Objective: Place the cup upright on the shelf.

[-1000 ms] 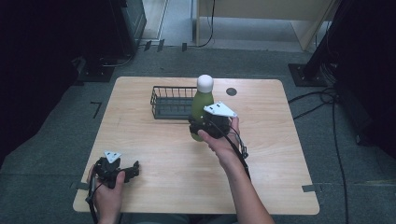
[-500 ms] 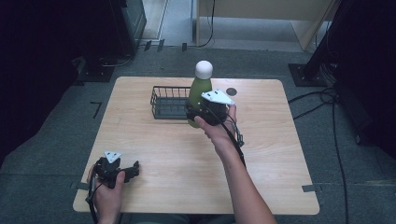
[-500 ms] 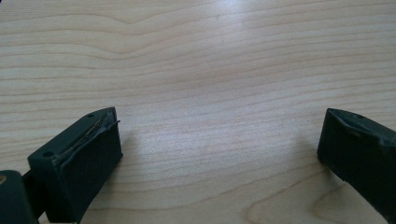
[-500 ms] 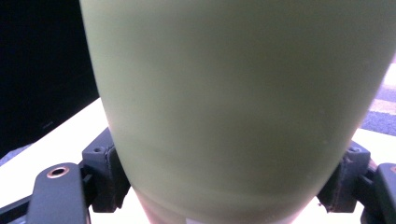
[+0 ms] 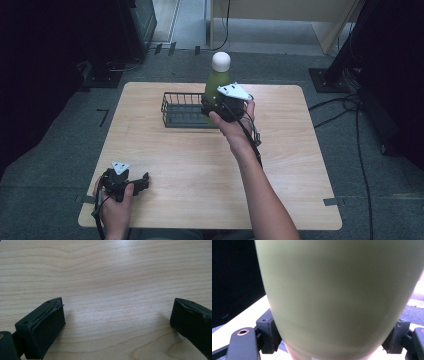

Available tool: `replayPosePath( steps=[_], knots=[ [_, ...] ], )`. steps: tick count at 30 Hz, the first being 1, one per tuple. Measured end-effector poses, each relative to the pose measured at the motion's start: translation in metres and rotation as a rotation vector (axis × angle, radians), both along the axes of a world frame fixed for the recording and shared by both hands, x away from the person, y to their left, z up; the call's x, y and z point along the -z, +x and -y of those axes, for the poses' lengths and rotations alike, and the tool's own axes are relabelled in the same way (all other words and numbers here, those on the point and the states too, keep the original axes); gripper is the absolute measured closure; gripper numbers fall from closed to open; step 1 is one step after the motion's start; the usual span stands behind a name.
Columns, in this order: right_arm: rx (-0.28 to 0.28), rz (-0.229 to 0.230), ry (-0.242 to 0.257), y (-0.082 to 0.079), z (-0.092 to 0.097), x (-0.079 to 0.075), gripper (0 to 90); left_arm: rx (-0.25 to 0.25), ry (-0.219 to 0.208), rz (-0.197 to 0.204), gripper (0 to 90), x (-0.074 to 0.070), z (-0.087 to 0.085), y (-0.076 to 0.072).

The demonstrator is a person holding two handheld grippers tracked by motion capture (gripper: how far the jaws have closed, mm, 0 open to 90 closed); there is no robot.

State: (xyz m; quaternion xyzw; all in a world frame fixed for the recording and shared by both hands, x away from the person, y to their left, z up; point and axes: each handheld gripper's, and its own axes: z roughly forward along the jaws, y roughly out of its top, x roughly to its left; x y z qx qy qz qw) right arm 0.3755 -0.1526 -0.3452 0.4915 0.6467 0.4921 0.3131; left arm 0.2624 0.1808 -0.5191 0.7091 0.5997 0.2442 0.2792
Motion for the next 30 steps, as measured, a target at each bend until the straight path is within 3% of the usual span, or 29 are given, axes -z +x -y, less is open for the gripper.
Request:
replayPosePath(
  steps=[11,22,30],
  knots=[
    [0.014,0.009,-0.022,0.028,-0.009,-0.01,20.4,0.002,0.003,-0.002,0.0,0.0,0.0,0.0],
    [0.027,0.011,-0.072,0.061,-0.016,0.002,20.4,0.001,0.0,-0.002,0.0,0.0,0.0,0.0],
    [0.022,0.013,-0.075,0.077,-0.02,0.016,20.4,0.0,-0.001,-0.001,0.0,0.0,0.0,0.0]
  ],
)
